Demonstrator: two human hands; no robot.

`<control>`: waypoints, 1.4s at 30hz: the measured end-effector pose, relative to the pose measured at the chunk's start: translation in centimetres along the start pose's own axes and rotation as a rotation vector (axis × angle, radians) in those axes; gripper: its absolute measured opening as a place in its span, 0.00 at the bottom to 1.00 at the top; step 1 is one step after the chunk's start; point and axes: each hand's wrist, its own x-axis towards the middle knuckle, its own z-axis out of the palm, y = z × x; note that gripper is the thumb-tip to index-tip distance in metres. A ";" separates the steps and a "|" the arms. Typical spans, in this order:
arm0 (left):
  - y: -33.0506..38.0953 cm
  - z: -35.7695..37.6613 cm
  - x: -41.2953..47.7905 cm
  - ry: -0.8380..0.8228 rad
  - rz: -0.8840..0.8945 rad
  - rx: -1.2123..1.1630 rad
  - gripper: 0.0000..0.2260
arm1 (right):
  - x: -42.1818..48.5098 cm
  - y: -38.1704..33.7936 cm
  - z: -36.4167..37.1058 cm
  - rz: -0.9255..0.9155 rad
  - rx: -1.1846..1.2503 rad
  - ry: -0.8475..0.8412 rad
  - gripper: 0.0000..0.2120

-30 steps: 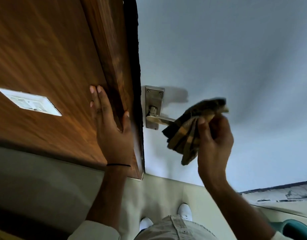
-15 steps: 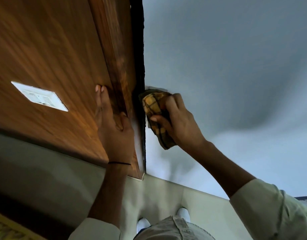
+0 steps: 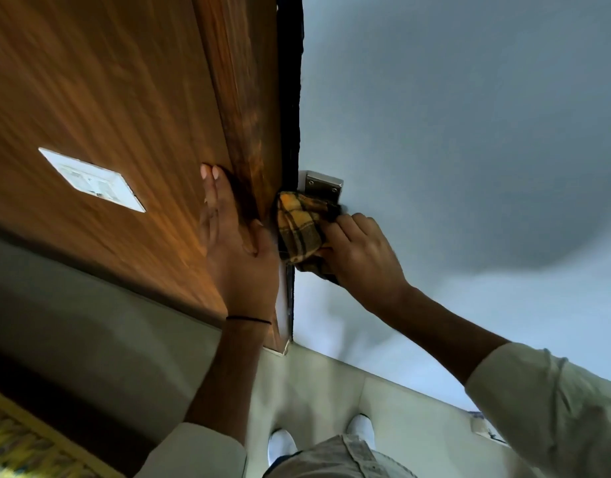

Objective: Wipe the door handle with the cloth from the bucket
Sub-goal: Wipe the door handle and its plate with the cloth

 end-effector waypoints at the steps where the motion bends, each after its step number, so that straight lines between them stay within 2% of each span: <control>1: 0.1 0.1 0.0 0.011 0.001 -0.001 0.32 | 0.4 -0.4 0.2 0.031 0.004 0.012 0.10; 6: 1.1 0.9 -0.2 0.066 -0.031 -0.049 0.34 | 1.9 -2.0 0.3 0.208 0.032 0.069 0.08; 10: 1.1 1.5 -0.2 0.090 -0.039 -0.062 0.34 | 1.9 -2.3 -0.1 0.239 0.098 0.048 0.07; 12: 1.0 1.3 -0.2 0.082 -0.034 -0.082 0.33 | 1.3 -2.0 -0.5 0.222 0.117 -0.023 0.10; 16: 0.7 0.8 -0.1 0.072 -0.039 -0.082 0.32 | -0.1 -1.0 -1.1 0.211 0.084 -0.195 0.22; 22: 0.3 0.4 -0.2 0.036 -0.023 -0.068 0.35 | 2.5 -1.9 -0.8 0.236 0.009 -0.225 0.19; 25: 0.6 0.3 -0.3 0.003 -0.036 -0.069 0.35 | 2.9 -2.0 -1.2 0.231 0.009 -0.184 0.15; 29: 0.2 0.3 -0.3 -0.024 -0.037 -0.050 0.36 | 2.8 -2.2 -1.9 0.261 0.118 -0.116 0.13; 32: 0.1 -0.2 -0.2 -0.052 -0.052 -0.088 0.36 | 2.2 -2.0 -2.4 0.318 0.224 -0.137 0.11; 36: 0.2 -1.2 -0.1 -0.078 -0.022 -0.152 0.36 | 1.5 -1.7 -3.6 0.395 0.301 -0.167 0.18; 38: 0.1 -1.8 0.0 -0.066 -0.035 -0.192 0.34 | 0.8 -1.4 -4.9 0.503 0.342 -0.107 0.25; 39: -0.1 -2.1 -0.1 -0.046 -0.046 -0.209 0.32 | 0.3 -1.2 -5.5 0.576 0.349 -0.065 0.22; 42: -0.5 -2.5 -0.8 0.058 -0.047 -0.266 0.25 | -1.6 0.0 -6.8 0.798 0.459 0.047 0.06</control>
